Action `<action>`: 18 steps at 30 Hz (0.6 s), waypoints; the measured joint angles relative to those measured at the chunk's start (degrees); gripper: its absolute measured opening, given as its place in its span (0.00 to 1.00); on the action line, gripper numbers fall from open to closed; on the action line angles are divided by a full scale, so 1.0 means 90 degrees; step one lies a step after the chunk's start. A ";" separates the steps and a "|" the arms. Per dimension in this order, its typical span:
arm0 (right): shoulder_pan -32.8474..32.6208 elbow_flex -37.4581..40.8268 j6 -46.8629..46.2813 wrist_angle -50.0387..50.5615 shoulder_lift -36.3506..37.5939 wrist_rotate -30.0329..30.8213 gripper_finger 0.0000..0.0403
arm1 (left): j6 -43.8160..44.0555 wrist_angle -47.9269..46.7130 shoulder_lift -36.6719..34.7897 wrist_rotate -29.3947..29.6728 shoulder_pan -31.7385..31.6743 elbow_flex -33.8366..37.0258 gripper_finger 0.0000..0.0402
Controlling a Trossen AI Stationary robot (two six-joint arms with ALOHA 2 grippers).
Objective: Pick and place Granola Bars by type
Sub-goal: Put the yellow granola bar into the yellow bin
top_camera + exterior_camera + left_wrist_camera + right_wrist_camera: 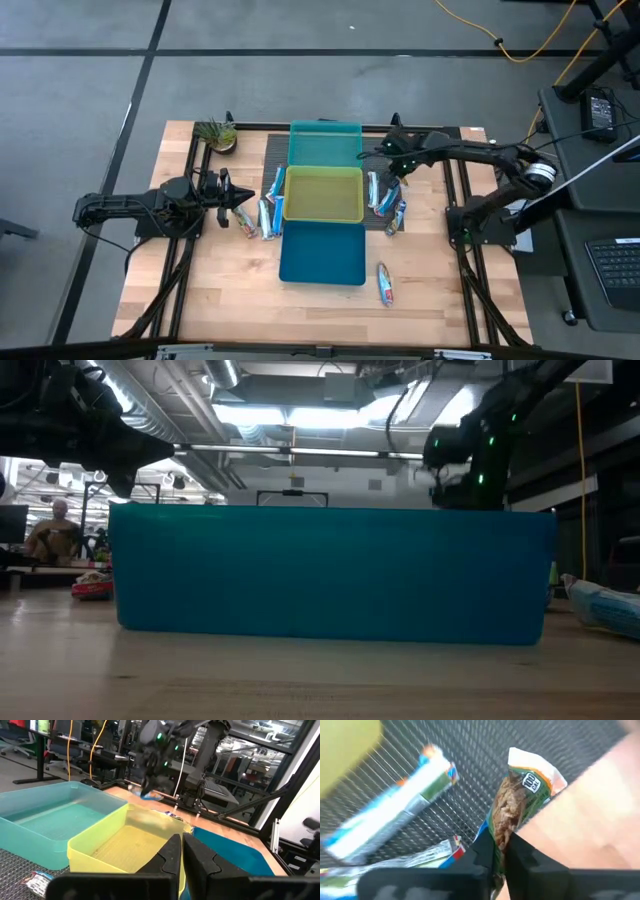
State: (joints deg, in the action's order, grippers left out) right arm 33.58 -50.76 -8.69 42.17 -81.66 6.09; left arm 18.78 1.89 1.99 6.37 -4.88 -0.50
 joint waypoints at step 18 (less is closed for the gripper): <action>-0.0592 -0.1637 0.0949 0.0525 0.1516 -0.0474 0.01 | 0.0001 0.0053 0.0001 0.0007 0.0000 -0.0001 0.03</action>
State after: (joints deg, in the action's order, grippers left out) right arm 28.25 -65.49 -0.15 46.89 -68.01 1.83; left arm 18.79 2.37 2.00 6.44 -4.89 -0.51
